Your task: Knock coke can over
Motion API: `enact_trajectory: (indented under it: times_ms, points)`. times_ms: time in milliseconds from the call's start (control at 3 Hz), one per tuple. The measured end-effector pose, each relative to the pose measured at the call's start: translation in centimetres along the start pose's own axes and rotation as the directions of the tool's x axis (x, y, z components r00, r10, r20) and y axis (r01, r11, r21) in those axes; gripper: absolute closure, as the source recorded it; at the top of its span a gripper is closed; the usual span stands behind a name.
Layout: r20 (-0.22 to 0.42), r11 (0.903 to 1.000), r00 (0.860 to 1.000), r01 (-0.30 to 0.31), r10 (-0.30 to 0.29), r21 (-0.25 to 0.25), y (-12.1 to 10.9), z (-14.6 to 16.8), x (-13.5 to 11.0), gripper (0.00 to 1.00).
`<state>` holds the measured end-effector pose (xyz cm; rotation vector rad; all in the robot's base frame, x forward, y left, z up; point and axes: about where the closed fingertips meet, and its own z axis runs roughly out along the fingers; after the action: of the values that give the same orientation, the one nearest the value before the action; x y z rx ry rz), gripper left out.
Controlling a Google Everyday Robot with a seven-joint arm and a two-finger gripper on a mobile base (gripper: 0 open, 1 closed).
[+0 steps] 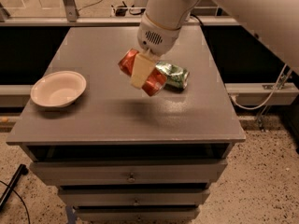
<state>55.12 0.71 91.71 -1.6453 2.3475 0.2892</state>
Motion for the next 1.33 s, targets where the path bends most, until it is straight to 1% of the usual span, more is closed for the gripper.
enact_trajectory:
  times_ms: [333, 1000, 1333]
  points:
    - [-0.064, 0.9966, 0.995, 0.073, -0.075, -0.039, 0.8, 2.5, 0.8, 1.0]
    - [-0.076, 0.9921, 0.99, 0.114, -0.118, -0.052, 0.7, 2.9, 0.3, 1.0]
    - [-0.169, 0.988, 0.974, 0.147, -0.153, -0.048, 0.7, 4.4, 0.1, 1.0]
